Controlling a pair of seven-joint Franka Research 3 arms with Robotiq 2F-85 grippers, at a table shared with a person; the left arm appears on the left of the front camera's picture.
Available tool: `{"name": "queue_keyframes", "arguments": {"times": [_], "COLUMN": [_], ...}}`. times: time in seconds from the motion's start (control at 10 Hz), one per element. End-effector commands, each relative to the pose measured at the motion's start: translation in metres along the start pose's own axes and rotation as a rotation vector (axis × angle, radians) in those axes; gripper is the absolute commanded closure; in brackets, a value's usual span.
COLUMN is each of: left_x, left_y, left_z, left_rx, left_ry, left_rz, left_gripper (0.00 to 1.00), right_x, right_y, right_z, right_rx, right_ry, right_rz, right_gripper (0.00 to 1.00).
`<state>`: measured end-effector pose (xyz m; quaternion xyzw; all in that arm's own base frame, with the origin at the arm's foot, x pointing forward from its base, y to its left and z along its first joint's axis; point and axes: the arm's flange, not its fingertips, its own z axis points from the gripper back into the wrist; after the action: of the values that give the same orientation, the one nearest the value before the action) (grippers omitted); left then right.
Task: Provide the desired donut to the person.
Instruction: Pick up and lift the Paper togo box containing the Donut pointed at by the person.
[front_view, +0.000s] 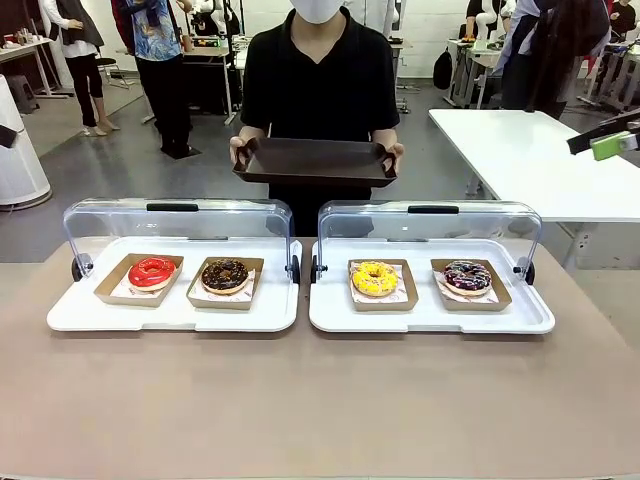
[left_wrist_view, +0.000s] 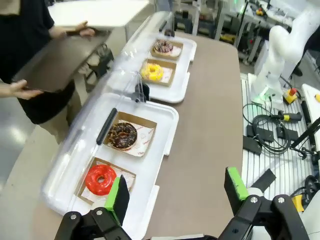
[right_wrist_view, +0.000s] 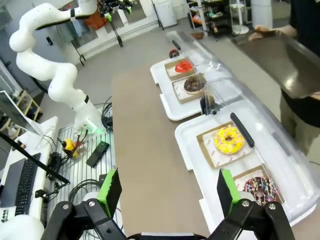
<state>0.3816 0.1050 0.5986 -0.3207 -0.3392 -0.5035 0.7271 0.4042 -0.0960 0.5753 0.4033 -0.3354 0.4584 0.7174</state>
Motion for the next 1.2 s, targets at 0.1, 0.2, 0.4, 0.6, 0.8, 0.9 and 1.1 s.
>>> {"name": "queue_keyframes", "arguments": {"times": [0.1, 0.2, 0.4, 0.6, 0.8, 0.9, 1.1], "left_x": [-0.024, -0.033, -0.04, -0.047, -0.046, -0.046, -0.046], "left_y": [-0.002, -0.004, -0.005, -0.011, -0.017, -0.01, -0.01], "left_z": [0.026, 0.033, 0.044, 0.05, 0.047, 0.054, 0.054], "left_rx": [0.03, 0.046, 0.063, 0.083, 0.098, 0.085, 0.085], "left_ry": [-0.073, -0.084, -0.082, -0.078, -0.051, -0.061, -0.061], "left_rz": [-0.021, -0.008, -0.002, 0.002, -0.005, 0.029, 0.029], "left_gripper": [0.0, 0.0, 0.0, 0.0, 0.0, 0.0, 0.0], "right_x": [-0.005, -0.008, -0.015, -0.02, -0.02, -0.014, -0.015], "right_y": [0.008, 0.014, 0.022, 0.03, 0.033, 0.032, 0.03], "right_z": [0.021, 0.031, 0.042, 0.052, 0.054, 0.045, 0.063], "right_rx": [-0.038, -0.058, -0.094, -0.129, -0.153, -0.193, -0.14], "right_ry": [-0.038, -0.042, -0.033, -0.025, -0.012, -0.002, -0.026], "right_rz": [0.014, 0.016, 0.011, 0.008, 0.0, -0.046, -0.012], "right_gripper": [0.0, 0.0, 0.0, 0.0, 0.0, 0.0, 0.0]}}
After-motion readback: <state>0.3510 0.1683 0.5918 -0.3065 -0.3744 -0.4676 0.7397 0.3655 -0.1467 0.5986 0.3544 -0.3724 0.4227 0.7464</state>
